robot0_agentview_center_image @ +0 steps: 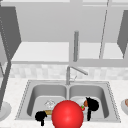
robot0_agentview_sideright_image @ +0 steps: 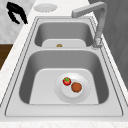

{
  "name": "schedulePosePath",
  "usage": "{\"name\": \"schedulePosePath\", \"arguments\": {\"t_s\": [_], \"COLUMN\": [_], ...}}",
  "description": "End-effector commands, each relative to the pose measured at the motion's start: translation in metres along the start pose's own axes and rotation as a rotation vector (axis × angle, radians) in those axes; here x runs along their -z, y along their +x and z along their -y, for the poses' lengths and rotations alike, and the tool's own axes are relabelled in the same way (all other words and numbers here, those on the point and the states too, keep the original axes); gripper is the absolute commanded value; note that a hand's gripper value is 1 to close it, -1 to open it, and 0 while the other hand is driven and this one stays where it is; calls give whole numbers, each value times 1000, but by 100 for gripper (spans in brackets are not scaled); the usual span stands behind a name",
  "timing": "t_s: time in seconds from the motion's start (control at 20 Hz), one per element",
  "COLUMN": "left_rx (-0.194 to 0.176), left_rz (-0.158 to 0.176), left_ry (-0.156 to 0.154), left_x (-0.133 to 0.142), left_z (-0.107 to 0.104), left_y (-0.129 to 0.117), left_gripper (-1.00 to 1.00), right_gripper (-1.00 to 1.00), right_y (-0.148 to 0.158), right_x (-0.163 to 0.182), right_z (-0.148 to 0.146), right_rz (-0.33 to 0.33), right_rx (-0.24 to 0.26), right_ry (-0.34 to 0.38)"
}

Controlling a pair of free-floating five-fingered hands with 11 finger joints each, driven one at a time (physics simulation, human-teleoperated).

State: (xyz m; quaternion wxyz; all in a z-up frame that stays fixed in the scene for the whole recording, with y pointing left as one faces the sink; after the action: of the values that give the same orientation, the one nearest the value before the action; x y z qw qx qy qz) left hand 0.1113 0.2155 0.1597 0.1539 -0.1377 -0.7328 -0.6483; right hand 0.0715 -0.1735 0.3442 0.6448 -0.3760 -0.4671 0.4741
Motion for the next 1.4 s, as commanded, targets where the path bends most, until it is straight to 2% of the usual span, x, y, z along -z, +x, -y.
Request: {"name": "schedulePosePath", "arguments": {"t_s": [0.0, 0.25, 0.3, 0.35, 0.45, 1.05, 1.35], "left_rx": [0, 0, 0, 0, 0, 0, 0], "left_rz": [0, 0, 0, 0, 0, 0, 0], "left_ry": [0, 0, 0, 0, 0, 0, 0], "left_x": [0, 0, 0, 0, 0, 0, 0], "left_z": [0, 0, 0, 0, 0, 0, 0], "left_y": [0, 0, 0, 0, 0, 0, 0], "left_gripper": [0, 0, 0, 0, 0, 0, 0], "right_gripper": [-100, -100, -100, -100, -100, -100, -100], "right_y": [0, 3, 5, 9, 9, 18, 23], "right_x": [0, 0, -1, -3, -4, -17, -26], "right_z": [-1, -2, 1, 4, 4, 10, 17], "right_rz": [-1, 3, 7, 3, -15, -60, -103], "right_rx": [-4, -2, 22, 76, 130, 250, 308], "right_ry": [0, -16, -40, -55, -45, -158, -149]}}
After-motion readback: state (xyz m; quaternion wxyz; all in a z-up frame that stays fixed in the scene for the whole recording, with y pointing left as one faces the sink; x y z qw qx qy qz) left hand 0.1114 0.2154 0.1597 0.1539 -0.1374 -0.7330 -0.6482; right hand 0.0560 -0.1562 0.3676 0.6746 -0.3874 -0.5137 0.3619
